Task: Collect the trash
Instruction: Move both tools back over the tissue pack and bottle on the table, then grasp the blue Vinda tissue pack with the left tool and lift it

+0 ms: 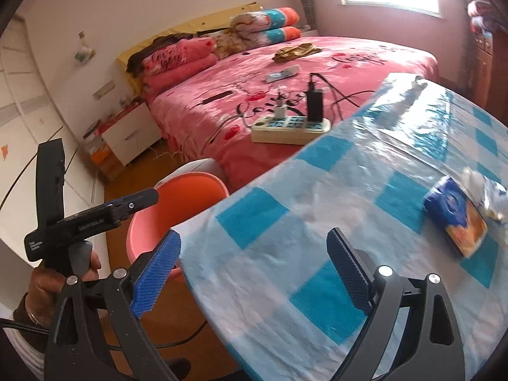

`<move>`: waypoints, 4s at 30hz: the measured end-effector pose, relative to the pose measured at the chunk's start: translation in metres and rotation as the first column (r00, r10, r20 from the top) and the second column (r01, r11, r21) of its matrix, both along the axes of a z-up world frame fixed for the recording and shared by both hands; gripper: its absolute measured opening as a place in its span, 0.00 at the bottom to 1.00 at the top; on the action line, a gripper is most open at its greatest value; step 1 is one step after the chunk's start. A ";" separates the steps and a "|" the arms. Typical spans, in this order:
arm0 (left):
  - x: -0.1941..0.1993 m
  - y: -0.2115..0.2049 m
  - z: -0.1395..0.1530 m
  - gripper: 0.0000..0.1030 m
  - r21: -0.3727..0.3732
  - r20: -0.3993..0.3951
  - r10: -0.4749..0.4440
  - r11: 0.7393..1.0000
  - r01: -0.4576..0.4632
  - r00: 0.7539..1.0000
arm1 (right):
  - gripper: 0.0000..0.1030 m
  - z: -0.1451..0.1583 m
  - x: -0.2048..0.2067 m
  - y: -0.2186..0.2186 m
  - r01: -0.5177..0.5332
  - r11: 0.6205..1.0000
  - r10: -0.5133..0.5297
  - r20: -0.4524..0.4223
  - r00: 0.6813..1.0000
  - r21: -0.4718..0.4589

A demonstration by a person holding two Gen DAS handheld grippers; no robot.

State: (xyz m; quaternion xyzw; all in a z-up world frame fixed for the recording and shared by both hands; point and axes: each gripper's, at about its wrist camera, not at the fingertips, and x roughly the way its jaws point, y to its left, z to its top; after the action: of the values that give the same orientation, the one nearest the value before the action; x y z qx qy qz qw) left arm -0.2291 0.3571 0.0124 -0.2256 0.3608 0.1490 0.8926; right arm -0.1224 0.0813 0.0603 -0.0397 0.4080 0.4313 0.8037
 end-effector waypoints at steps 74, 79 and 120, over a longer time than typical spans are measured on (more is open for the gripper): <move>0.089 -0.207 0.021 0.87 0.119 -0.115 -0.404 0.901 0.416 0.907 | 0.93 0.011 0.050 -0.211 0.346 0.910 -0.347 -0.036 0.937 0.226; 0.094 -0.219 0.020 0.87 0.121 -0.121 -0.423 0.891 0.437 0.898 | 0.93 0.009 0.054 -0.223 0.373 0.898 -0.373 -0.048 0.927 0.232; 0.250 -0.334 0.008 0.87 0.091 -0.168 -0.583 0.794 0.601 0.795 | 0.93 -0.015 0.094 -0.326 0.589 0.754 -0.564 -0.173 0.807 0.289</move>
State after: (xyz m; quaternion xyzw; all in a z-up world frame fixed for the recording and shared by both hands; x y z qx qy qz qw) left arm 0.0204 0.0229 0.0205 -0.0280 0.4599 -0.0987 0.8820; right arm -0.0281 -0.2449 0.0448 0.2388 0.3524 0.2254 0.8763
